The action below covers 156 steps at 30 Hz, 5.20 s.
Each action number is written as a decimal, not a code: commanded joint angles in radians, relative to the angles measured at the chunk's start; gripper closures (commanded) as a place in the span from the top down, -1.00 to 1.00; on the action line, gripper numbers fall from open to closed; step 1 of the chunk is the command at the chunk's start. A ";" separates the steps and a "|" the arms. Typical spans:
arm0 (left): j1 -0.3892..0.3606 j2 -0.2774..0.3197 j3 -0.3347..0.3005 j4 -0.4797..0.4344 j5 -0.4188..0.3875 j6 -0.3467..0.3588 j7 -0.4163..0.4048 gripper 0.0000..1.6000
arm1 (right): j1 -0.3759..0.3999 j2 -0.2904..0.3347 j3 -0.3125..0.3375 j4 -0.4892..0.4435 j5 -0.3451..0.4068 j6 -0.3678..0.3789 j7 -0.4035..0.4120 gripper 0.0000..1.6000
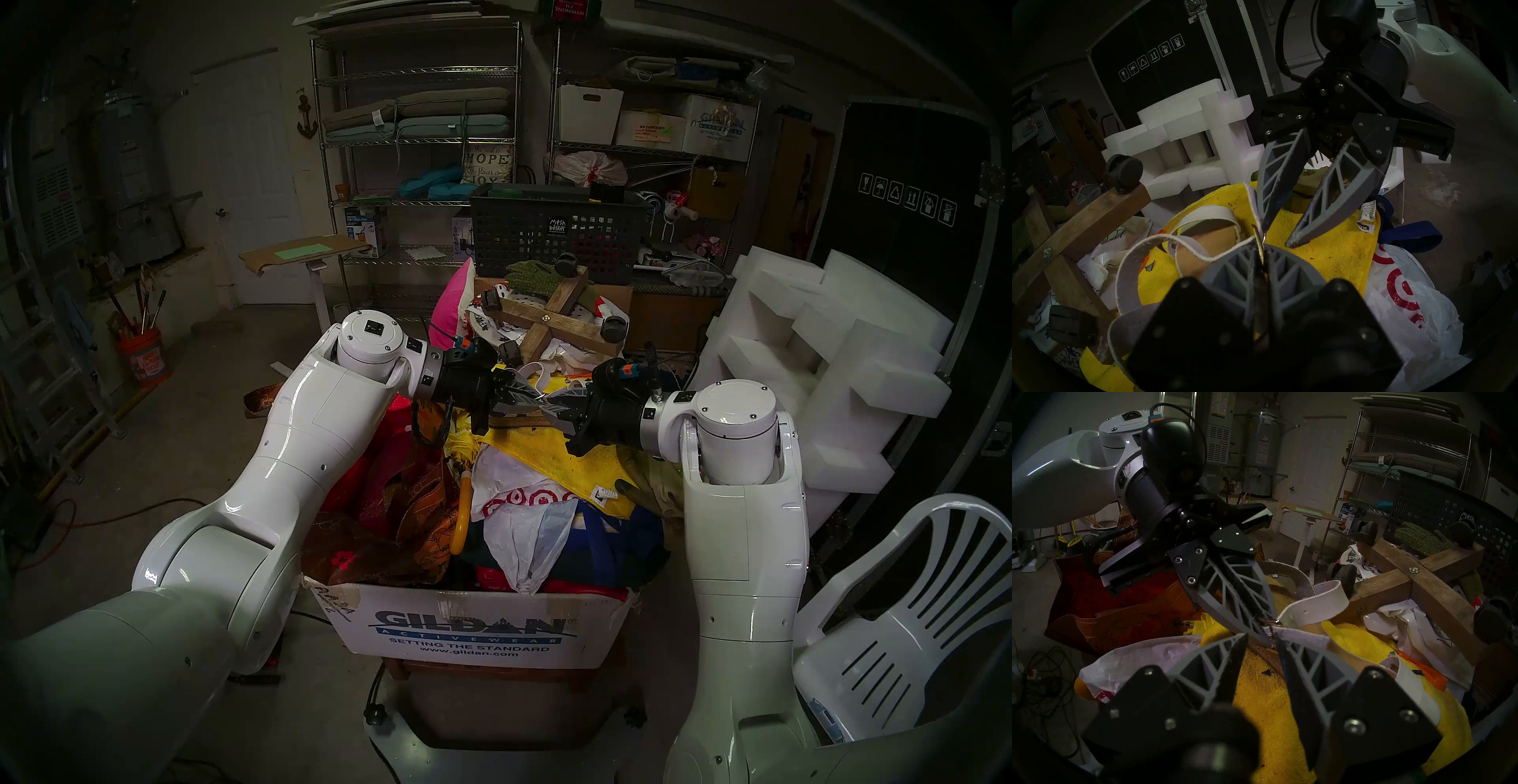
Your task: Unbuckle a shoe
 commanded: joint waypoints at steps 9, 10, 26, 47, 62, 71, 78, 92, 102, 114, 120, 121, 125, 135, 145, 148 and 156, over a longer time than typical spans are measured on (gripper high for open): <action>-0.011 0.003 -0.005 -0.022 -0.003 -0.001 -0.014 -0.51 | 0.012 -0.006 -0.003 -0.022 0.005 0.002 0.002 0.00; -0.011 0.004 -0.005 -0.022 -0.002 -0.001 -0.015 -0.49 | 0.011 -0.006 -0.003 -0.022 0.006 0.001 0.002 0.00; -0.006 0.008 -0.006 -0.027 0.002 -0.013 -0.024 -0.36 | 0.009 -0.007 -0.005 -0.028 0.005 0.003 0.002 0.00; -0.005 0.011 -0.016 -0.024 -0.003 -0.032 -0.037 -0.06 | 0.006 -0.003 -0.024 -0.033 -0.025 0.007 -0.013 0.03; -0.001 0.016 -0.026 -0.036 -0.004 -0.035 -0.049 -0.10 | 0.003 -0.002 -0.034 -0.037 -0.044 0.006 -0.019 0.00; -0.001 0.017 -0.028 -0.041 -0.003 -0.038 -0.054 -0.09 | 0.001 -0.001 -0.040 -0.039 -0.055 0.006 -0.018 0.00; 0.003 0.018 -0.033 -0.050 -0.005 -0.035 -0.056 -0.10 | 0.000 -0.003 -0.041 -0.037 -0.053 0.004 -0.012 0.00; 0.005 0.015 -0.040 -0.048 -0.006 -0.035 -0.061 -0.10 | 0.006 0.002 -0.040 -0.026 -0.043 0.004 0.013 0.00; -0.003 0.005 -0.040 -0.034 -0.004 -0.038 -0.060 -0.10 | 0.011 0.002 -0.036 -0.018 -0.048 0.000 0.025 -0.10; -0.008 -0.001 -0.038 -0.022 -0.002 -0.044 -0.060 -0.10 | 0.013 -0.005 -0.027 -0.011 -0.043 -0.013 0.028 -0.13; -0.007 -0.001 -0.037 -0.023 -0.002 -0.045 -0.062 -0.09 | 0.012 -0.008 -0.023 -0.018 -0.043 -0.016 0.033 -0.11; -0.006 -0.001 -0.037 -0.024 -0.002 -0.045 -0.062 -0.09 | 0.011 -0.009 -0.023 -0.020 -0.043 -0.016 0.033 -0.11; -0.003 -0.001 -0.037 -0.030 -0.002 -0.043 -0.063 -0.08 | 0.009 -0.011 -0.022 -0.028 -0.045 -0.018 0.036 -0.10; 0.005 0.000 -0.036 -0.046 -0.001 -0.036 -0.064 -0.09 | 0.004 -0.014 -0.018 -0.041 -0.047 -0.023 0.037 -0.08; 0.010 -0.001 -0.037 -0.052 0.000 -0.031 -0.062 -0.09 | 0.003 -0.014 -0.016 -0.043 -0.048 -0.025 0.039 -0.07; 0.011 -0.001 -0.037 -0.052 0.000 -0.032 -0.061 -0.08 | 0.004 -0.015 -0.017 -0.041 -0.049 -0.025 0.039 -0.07; 0.012 0.000 -0.040 -0.052 -0.002 -0.031 -0.062 -0.07 | 0.005 -0.017 -0.020 -0.032 -0.051 -0.025 0.037 -0.76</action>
